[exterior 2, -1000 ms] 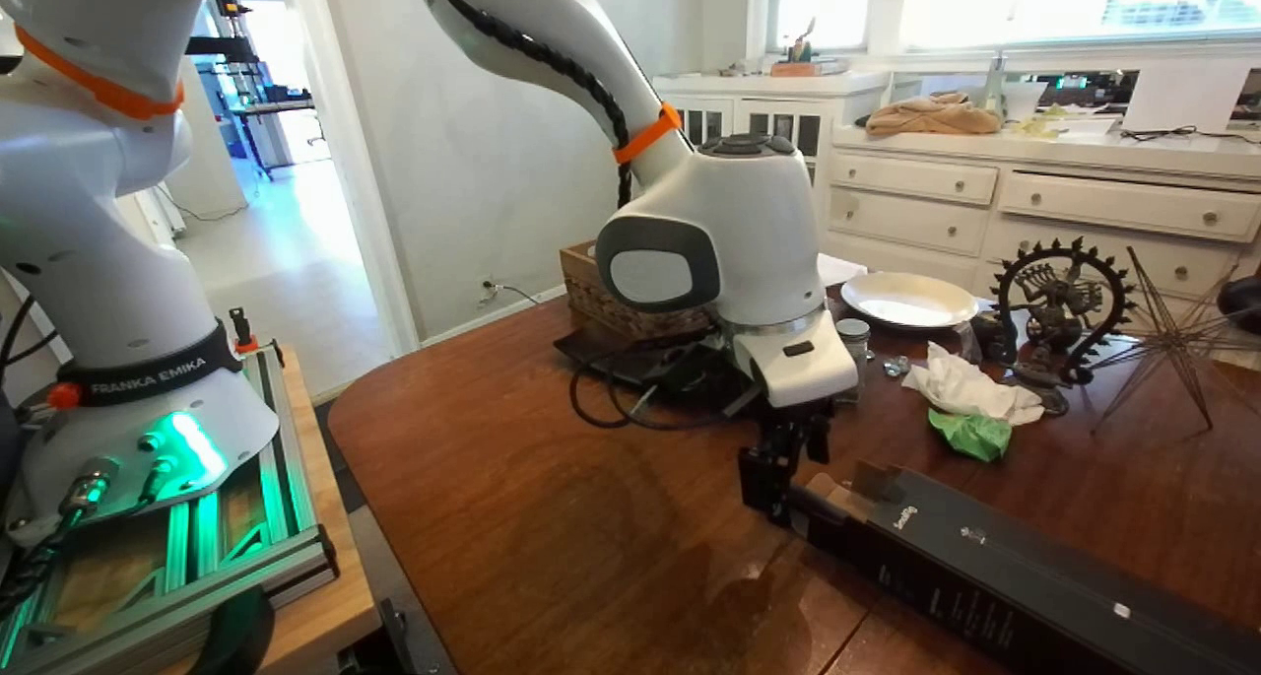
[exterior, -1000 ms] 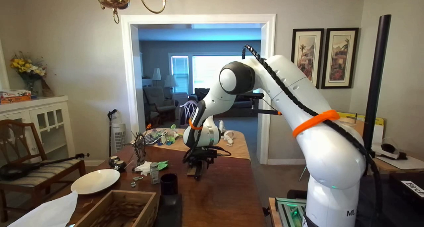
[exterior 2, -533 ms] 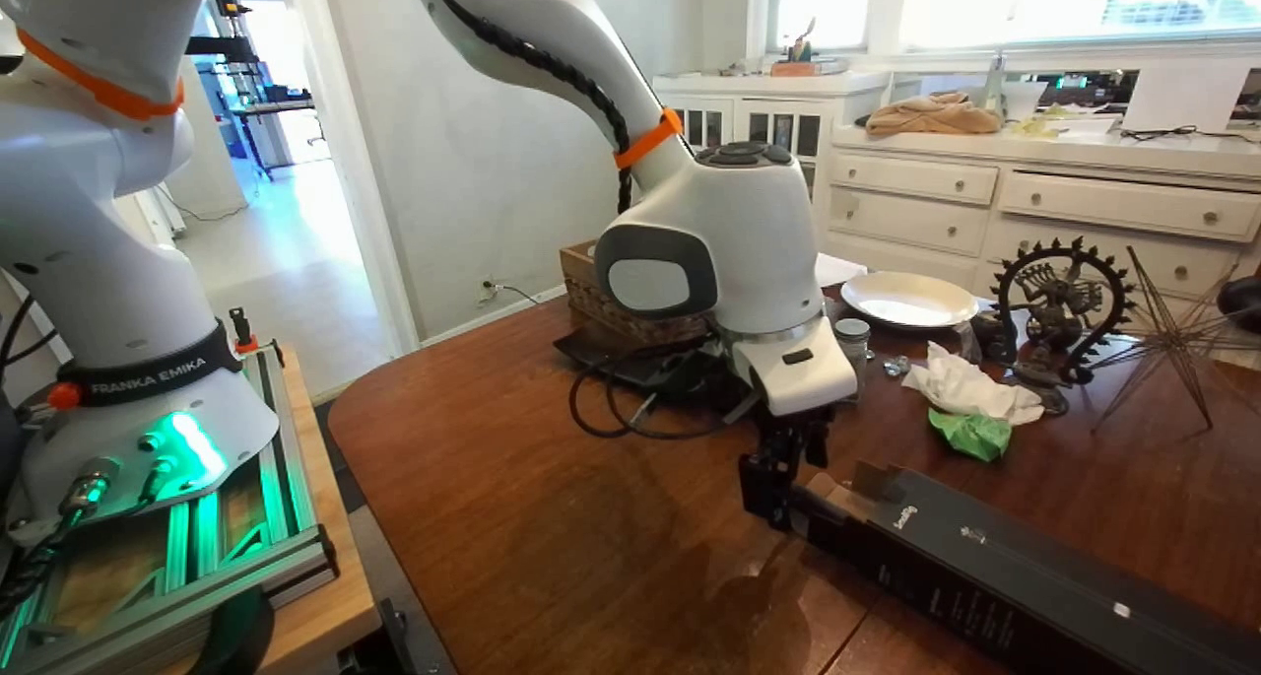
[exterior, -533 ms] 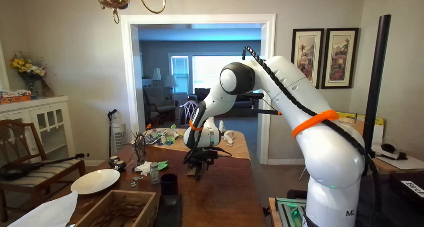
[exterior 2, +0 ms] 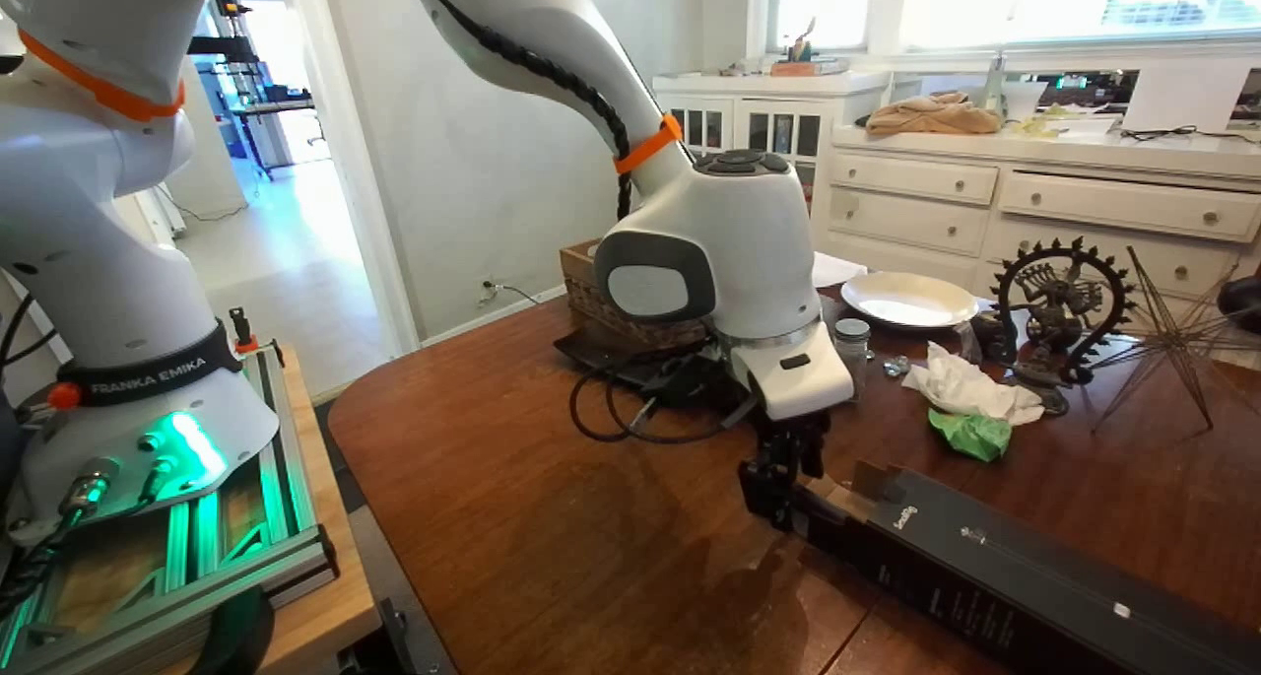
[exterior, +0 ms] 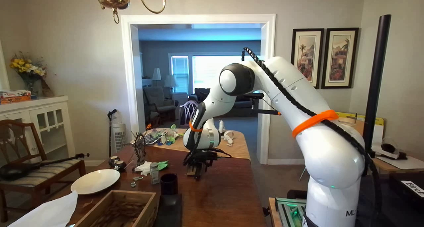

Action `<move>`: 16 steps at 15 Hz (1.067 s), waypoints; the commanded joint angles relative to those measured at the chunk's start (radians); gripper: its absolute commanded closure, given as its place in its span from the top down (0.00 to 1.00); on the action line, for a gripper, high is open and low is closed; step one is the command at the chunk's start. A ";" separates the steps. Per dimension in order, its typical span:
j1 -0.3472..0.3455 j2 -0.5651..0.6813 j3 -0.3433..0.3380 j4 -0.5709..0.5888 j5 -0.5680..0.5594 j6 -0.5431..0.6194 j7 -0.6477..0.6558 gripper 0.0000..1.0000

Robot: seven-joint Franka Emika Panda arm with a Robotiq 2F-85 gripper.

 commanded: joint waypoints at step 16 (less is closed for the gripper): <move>0.006 0.019 -0.007 0.006 0.020 0.041 -0.001 0.07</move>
